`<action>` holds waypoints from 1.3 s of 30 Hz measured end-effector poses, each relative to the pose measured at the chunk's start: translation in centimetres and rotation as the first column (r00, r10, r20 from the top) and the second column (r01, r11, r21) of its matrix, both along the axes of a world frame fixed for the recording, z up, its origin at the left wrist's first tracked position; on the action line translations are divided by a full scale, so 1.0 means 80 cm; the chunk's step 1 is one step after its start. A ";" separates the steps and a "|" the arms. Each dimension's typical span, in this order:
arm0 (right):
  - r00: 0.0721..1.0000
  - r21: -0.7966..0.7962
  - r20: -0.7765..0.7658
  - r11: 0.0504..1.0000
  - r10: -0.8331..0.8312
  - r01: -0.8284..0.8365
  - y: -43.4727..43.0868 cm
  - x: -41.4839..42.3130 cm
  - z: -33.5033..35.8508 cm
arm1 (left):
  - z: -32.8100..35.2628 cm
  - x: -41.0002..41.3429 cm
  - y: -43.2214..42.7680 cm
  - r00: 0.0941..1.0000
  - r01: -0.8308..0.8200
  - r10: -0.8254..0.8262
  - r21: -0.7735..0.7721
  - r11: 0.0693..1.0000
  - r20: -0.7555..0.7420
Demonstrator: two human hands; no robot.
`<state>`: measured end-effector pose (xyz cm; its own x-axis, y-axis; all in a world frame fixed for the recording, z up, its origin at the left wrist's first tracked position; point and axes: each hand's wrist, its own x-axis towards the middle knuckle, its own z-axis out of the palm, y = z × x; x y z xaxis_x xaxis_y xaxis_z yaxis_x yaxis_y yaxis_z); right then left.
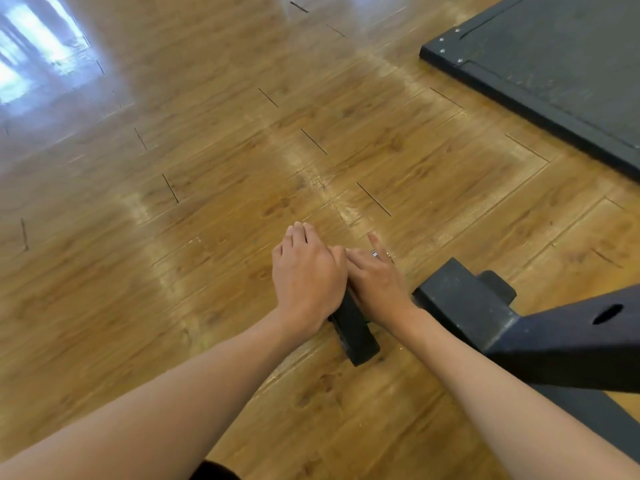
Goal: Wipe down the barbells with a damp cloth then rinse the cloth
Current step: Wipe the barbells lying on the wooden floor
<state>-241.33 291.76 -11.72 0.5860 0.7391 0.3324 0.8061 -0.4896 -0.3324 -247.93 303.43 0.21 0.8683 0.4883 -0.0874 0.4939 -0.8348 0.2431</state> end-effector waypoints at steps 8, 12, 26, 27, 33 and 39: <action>0.973 -0.058 0.048 0.973 0.225 -0.223 -0.029 0.009 -0.004 | -0.003 0.004 0.014 1.000 -0.011 0.011 -0.047 0.999 0.001; 0.999 -0.057 0.004 0.997 0.049 -0.049 -0.029 0.030 0.008 | -0.003 0.005 0.004 1.000 -0.009 0.010 -0.040 0.999 0.008; 0.997 -0.052 -0.056 0.998 -0.048 0.045 -0.034 0.029 0.008 | -0.006 0.009 0.001 0.997 -0.036 0.043 -0.120 0.992 0.063; 0.997 -0.071 -0.054 0.996 -0.063 0.059 -0.017 0.031 0.012 | -0.006 0.009 0.001 0.997 -0.043 0.051 -0.124 0.991 0.061; 0.979 -0.036 -0.064 0.980 0.192 -0.195 0.009 0.009 0.001 | -0.006 0.000 0.014 0.996 -0.042 0.053 -0.157 0.987 0.068; 1.000 -0.012 -0.003 1.000 -0.014 0.014 -0.042 0.017 -0.002 | -0.003 0.012 0.011 0.994 -0.057 0.075 -0.204 0.977 0.082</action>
<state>-240.00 288.41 -11.90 0.5969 0.7349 0.3220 0.7984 -0.5044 -0.3289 -247.00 304.30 -0.06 0.8433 0.5252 -0.1137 0.5154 -0.7307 0.4476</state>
